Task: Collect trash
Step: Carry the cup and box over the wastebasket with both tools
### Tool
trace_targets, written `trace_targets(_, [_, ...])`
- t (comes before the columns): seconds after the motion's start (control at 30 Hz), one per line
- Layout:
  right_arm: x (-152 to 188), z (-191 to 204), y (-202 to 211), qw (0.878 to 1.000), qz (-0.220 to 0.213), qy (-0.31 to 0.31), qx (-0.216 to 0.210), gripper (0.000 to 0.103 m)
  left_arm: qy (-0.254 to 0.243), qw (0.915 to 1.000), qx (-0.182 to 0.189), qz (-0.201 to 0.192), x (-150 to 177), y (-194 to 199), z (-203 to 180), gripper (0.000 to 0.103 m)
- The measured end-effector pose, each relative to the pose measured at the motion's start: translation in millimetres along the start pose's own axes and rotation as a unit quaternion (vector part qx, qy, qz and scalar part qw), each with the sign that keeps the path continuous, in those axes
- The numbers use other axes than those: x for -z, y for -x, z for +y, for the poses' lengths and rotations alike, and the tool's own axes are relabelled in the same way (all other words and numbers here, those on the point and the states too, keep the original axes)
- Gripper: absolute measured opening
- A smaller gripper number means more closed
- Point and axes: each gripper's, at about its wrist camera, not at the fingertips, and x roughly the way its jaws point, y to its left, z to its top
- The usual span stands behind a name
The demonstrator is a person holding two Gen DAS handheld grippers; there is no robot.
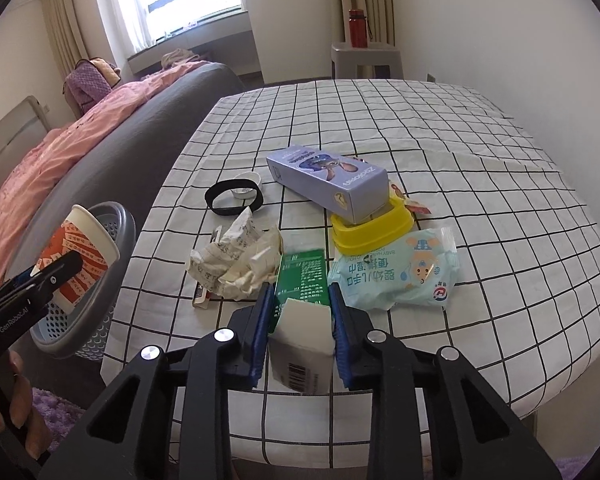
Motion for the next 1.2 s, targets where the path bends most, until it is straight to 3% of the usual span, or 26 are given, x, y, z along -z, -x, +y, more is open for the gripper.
trace_targets(0.3, [-2.9,6.3,-8.0,1.000,0.009,0.006,-0.001,0.027,0.014,0.9999,0.003,0.000,-2.7,0.5,14.2,0.061])
trace_targets(0.53, [-22.4,16.8,24.1,0.999,-0.031,0.018,-0.011,0.027,0.028,0.9995,-0.012,-0.007,-8.3,5.6,33.5,0.061])
trace_targets(0.7, [-39.7,46.2,28.2,0.997,-0.041,0.042,-0.050,0.027,0.044,0.9983,-0.039,-0.006,-16.4,6.1,57.3,0.061])
trace_targets(0.93, [-52.9,114.3,-3.9,0.986,-0.027,0.096,-0.135,0.027,0.047,0.9951,-0.087,0.000,-15.8,0.8,87.4,0.061])
trace_targets(1.2, [-50.9,179.3,-54.0,0.968,0.027,0.157,-0.194,0.027,0.076,0.9905,-0.112,0.022,-5.1,-15.4,118.6,0.061])
